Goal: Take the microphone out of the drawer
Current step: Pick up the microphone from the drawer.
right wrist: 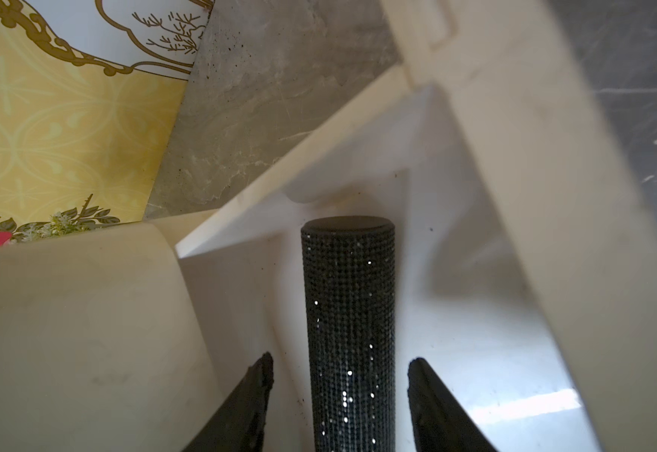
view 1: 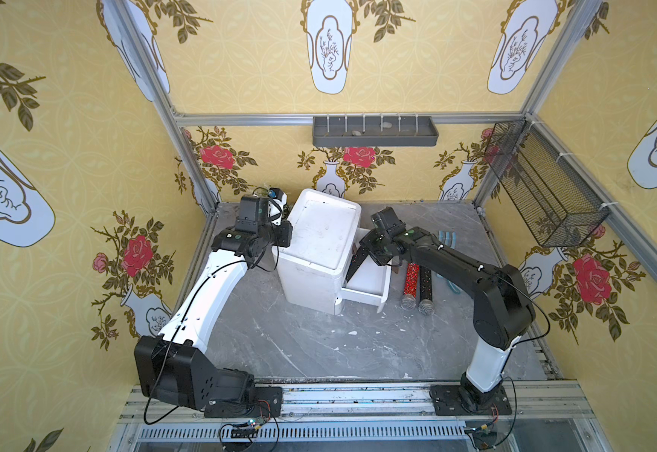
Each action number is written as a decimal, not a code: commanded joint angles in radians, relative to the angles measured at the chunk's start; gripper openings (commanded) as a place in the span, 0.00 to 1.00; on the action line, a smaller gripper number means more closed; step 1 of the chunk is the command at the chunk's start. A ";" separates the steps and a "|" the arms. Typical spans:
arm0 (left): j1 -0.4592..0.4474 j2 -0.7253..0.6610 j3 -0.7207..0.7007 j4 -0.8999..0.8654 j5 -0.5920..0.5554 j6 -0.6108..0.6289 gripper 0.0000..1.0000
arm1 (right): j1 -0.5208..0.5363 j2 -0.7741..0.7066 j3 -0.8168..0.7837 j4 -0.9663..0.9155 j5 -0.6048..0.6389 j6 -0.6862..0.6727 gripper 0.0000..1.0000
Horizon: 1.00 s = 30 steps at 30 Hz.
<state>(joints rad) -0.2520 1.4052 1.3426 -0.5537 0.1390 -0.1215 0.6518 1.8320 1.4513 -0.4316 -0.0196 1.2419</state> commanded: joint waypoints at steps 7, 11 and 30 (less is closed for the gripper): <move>0.000 0.015 -0.019 -0.103 0.008 -0.019 0.16 | 0.001 0.064 0.059 -0.010 -0.002 -0.007 0.58; 0.000 0.013 -0.019 -0.103 0.007 -0.017 0.16 | 0.001 0.092 0.088 -0.040 -0.003 -0.020 0.58; 0.000 0.008 -0.019 -0.104 0.002 -0.015 0.16 | 0.004 0.141 0.123 -0.087 0.019 -0.056 0.51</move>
<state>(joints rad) -0.2520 1.3979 1.3415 -0.5533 0.1368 -0.1207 0.6514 1.9656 1.5692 -0.4980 -0.0158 1.2026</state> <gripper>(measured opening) 0.221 0.520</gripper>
